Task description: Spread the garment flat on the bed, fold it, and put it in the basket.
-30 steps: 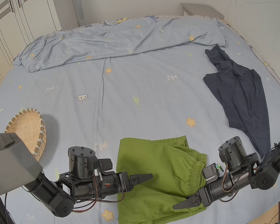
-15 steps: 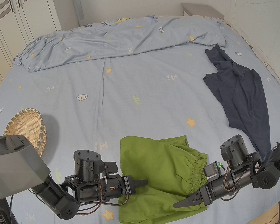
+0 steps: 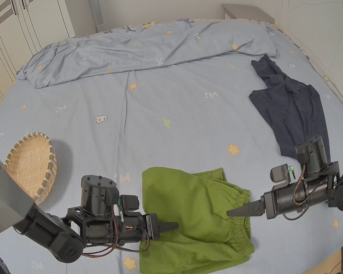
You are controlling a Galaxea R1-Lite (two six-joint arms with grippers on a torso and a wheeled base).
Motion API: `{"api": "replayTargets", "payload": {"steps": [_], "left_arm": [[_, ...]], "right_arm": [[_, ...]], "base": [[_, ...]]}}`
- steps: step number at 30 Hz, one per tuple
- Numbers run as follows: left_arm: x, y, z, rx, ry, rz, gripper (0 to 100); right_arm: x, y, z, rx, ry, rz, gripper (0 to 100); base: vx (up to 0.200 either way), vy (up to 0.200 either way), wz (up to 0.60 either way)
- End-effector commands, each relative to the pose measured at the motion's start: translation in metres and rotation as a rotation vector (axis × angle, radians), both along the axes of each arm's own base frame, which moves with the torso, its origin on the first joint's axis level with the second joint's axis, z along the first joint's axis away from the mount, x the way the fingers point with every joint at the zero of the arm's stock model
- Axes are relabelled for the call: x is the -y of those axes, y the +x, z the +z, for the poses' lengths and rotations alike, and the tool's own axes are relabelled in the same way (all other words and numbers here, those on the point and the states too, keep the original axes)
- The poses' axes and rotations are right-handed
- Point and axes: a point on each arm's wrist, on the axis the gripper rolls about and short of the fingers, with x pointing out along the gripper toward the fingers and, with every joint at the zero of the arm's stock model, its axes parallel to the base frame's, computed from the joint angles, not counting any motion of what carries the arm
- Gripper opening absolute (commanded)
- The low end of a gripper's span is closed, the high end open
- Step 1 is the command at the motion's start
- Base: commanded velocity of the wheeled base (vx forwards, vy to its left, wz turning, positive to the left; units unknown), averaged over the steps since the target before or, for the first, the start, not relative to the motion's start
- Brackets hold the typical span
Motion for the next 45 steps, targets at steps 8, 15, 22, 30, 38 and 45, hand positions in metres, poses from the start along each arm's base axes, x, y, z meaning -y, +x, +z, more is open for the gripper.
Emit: {"api": "replayTargets", "payload": {"steps": [8, 15, 22, 30, 38, 45], "left_arm": [[-0.024, -0.008, 0.095, 0.199, 0.093, -0.062, 0], [-0.037, -0.003, 0.108, 0.244, 0.096, -0.022, 0], [-0.043, -0.001, 0.118, 0.227, 0.111, -0.006, 0], [-0.044, -0.018, 0.131, 0.249, 0.116, -0.039, 0], [-0.038, -0.026, 0.132, 0.253, 0.118, -0.074, 0], [-0.038, -0.026, 0.13, 0.252, 0.131, -0.085, 0]], "right_arm": [[0.047, 0.012, 0.044, 0.11, 0.02, -0.196, 100], [0.045, 0.013, 0.043, 0.1, 0.021, -0.188, 100], [0.044, 0.012, 0.043, 0.097, 0.02, -0.185, 100], [0.042, 0.011, 0.043, 0.097, 0.021, -0.178, 100], [0.042, 0.011, 0.043, 0.096, 0.021, -0.176, 100], [0.042, 0.011, 0.043, 0.096, 0.021, -0.176, 100]], "base": [[0.0, 0.0, 0.0], [0.0, 0.0, 0.0], [0.0, 0.171, 0.0], [0.0, 0.2, 0.0], [0.0, 0.2, 0.0], [0.0, 0.2, 0.0]]}}
